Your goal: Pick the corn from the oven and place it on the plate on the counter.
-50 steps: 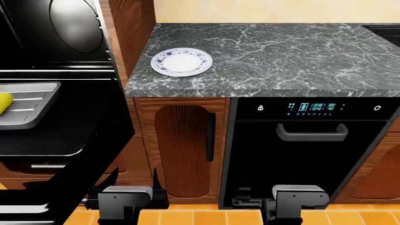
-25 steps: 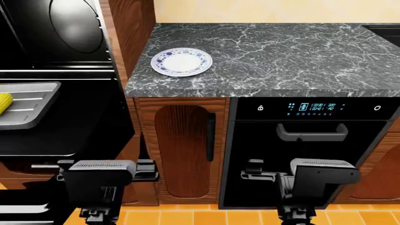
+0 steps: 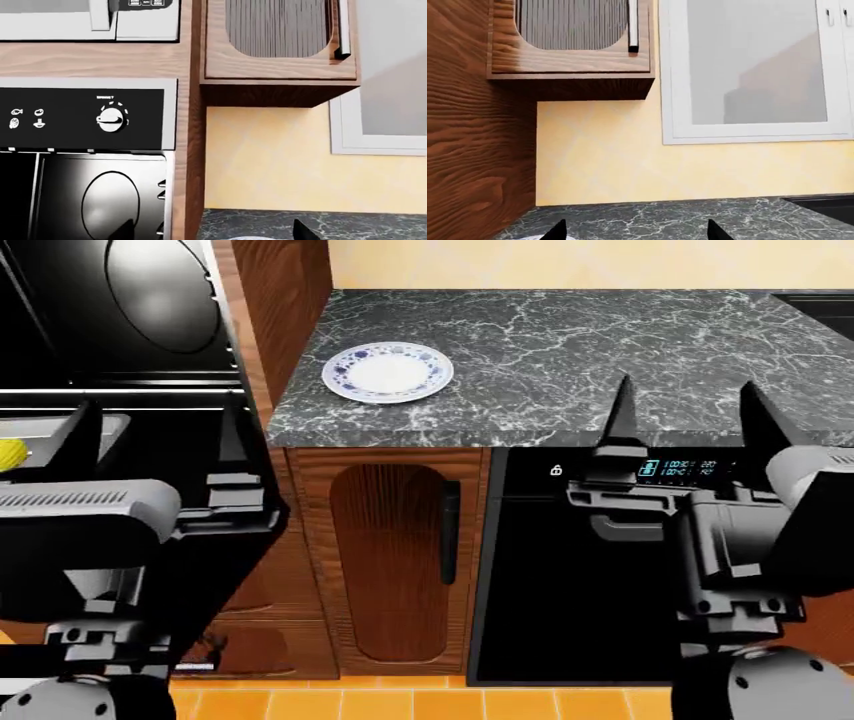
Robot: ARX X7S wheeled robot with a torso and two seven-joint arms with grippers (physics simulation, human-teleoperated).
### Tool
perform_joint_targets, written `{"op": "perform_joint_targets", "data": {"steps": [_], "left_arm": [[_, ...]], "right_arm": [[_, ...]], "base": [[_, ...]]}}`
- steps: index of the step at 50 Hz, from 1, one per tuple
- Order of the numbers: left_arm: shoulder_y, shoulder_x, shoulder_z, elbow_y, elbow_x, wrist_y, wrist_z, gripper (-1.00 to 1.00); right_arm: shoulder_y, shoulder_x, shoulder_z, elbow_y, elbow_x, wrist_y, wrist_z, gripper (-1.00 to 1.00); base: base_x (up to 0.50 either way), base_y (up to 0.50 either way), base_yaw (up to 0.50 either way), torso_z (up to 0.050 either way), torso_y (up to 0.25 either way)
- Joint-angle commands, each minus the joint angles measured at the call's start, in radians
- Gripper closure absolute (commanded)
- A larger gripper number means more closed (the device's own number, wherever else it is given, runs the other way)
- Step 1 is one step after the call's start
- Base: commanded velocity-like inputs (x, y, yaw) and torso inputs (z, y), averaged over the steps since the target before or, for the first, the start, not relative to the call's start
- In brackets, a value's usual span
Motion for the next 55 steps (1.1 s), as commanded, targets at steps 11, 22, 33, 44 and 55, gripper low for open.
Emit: {"op": "perform_joint_targets", "data": {"steps": [11,22,33,44,55], "left_arm": [[-0.084,-0.051,-0.025,0.107,-0.125,-0.106,-0.087,-1.00],[-0.063,-0.088,0.002,0.104,-0.161,-0.080,-0.148,-1.00],[-0.059,-0.114,0.015,0.100,-0.185,-0.063,-0.183,-1.00],[-0.059,-0.136,0.026,0.100,-0.212,-0.054,-0.217,-1.00],[-0.057,-0.155,0.037,0.093,-0.227,-0.037,-0.239,-1.00]], "right_arm": [[0.096,0.108,0.071,-0.082,0.342,0.077,0.207,-1.00],[0.064,0.112,0.079,-0.080,0.395,0.014,0.218,-1.00],[0.071,0.157,0.041,-0.073,0.408,0.022,0.255,-1.00],[0.066,0.174,0.027,-0.067,0.424,0.009,0.273,-1.00],[0.059,0.186,0.019,-0.059,0.434,-0.011,0.285,-1.00]], "base": [[-0.14,0.36,0.00,0.000,0.000],[-0.12,0.31,0.00,0.000,0.000],[0.00,0.41,0.00,0.000,0.000],[0.00,0.50,0.00,0.000,0.000],[0.00,0.50,0.00,0.000,0.000]]}}
